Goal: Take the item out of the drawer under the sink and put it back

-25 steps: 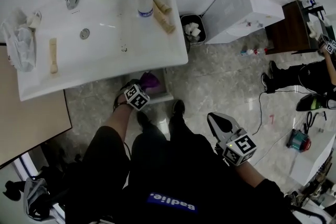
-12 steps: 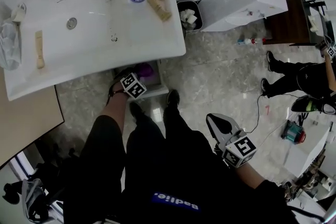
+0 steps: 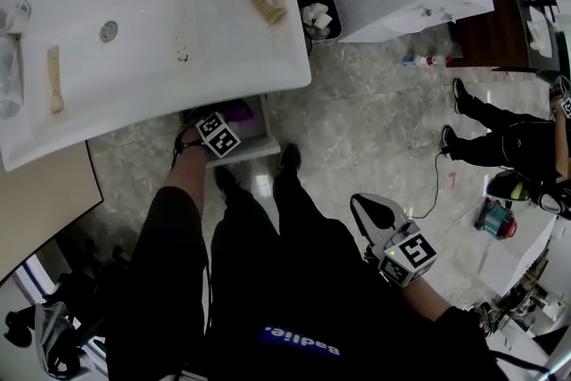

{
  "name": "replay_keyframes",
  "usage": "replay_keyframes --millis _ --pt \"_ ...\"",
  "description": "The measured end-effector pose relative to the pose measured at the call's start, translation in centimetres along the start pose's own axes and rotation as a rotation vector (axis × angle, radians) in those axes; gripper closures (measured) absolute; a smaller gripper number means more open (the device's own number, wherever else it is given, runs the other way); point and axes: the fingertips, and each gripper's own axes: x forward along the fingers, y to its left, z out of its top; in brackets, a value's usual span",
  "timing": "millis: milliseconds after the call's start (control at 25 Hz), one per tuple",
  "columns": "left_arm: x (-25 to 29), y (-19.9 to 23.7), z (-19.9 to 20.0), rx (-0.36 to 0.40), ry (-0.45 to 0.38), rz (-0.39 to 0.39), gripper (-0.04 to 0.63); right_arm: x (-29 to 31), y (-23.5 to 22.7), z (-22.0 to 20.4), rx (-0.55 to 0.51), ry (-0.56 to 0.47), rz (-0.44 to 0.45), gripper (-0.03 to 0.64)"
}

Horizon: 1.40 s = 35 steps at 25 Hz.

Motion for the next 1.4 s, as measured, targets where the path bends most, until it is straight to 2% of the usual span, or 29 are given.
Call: replay_keyframes --millis 200,440,560,840,1160,1400 --pt "0.1 -0.5 0.1 -0.011 0.035 -0.012 0.443 -0.4 -0.4 -0.3 -0.033 0.006 0.026 0.615" --pt "-3.4 -0.6 2.1 -0.029 -0.028 0.023 0.434 -0.4 0.3 1.2 -0.015 -0.055 0.066 0.615" --pt "-6.1 -0.9 2.5 -0.039 -0.060 0.041 0.434 -0.3 1.2 2.0 -0.058 -0.062 0.098 0.615" --pt "-13.5 -1.8 1.2 -0.187 -0.156 0.110 0.434 -0.1 5.1 5.1 -0.116 -0.130 0.174 0.615" --pt "-23.5 -4.3 2.2 -0.384 -0.383 0.163 0.434 0.5 9.6 7.2 -0.189 -0.181 0.250 0.615" --pt "-30.9 -6.5 2.3 -0.438 -0.554 0.192 0.434 0.9 13.5 9.0 -0.265 -0.213 0.290 0.615"
